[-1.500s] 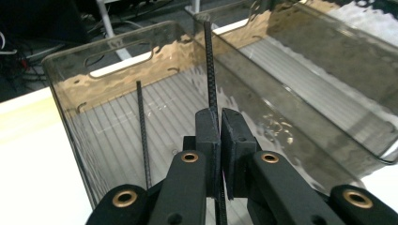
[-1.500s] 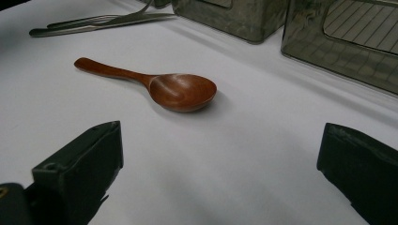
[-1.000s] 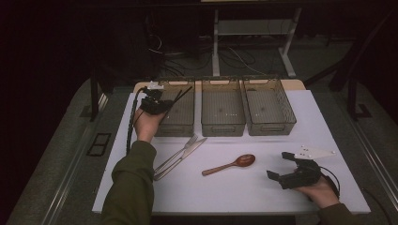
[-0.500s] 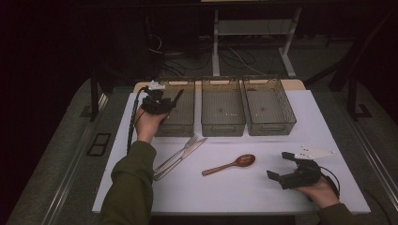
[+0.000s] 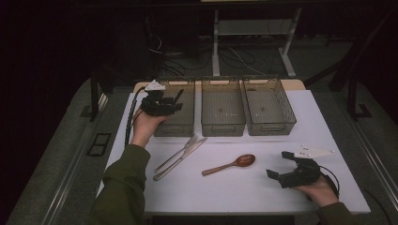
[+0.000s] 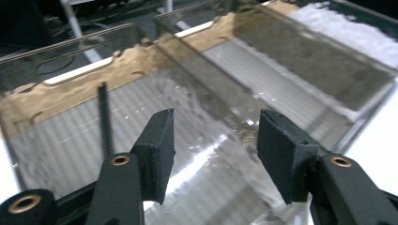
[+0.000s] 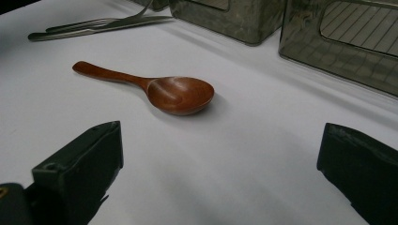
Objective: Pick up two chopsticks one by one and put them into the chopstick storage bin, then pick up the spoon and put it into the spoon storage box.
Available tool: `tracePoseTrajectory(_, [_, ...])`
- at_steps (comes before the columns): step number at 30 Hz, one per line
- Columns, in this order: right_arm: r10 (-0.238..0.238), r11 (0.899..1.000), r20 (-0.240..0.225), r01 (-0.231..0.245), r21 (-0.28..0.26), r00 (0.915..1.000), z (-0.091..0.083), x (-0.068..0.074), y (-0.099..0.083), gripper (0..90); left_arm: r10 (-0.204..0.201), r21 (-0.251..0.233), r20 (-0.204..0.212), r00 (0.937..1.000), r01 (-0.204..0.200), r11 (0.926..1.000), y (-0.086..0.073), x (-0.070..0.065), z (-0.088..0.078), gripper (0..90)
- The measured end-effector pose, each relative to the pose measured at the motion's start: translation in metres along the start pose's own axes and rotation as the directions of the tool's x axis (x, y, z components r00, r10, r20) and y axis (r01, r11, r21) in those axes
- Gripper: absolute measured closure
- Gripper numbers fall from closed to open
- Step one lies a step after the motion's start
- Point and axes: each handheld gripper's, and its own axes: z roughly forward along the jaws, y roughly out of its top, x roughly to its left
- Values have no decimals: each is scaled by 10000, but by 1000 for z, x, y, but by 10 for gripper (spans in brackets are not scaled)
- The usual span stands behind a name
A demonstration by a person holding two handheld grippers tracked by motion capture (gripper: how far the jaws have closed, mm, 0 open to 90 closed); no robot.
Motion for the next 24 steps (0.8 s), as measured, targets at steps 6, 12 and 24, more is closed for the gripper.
tracePoseTrajectory(6, [10, 10000, -20, -10, -7, 10000, 1, 0, 1, 2, 229, -292, 577, 9981, -212, 9993, 1, -15, -13, 393])
tracePoseTrajectory(12, [-49, 10000, -36, 49, 1, 10000, -1, 0, 0, 2, 408, -349, 933, 9948, -376, 9987, -8, -29, -24, 364])
tracePoseTrajectory(24, [-72, 10000, -24, 72, -36, 10000, -2, 0, 0, 2, 653, -401, 1287, 9895, -606, 9974, -42, -47, -40, 294])
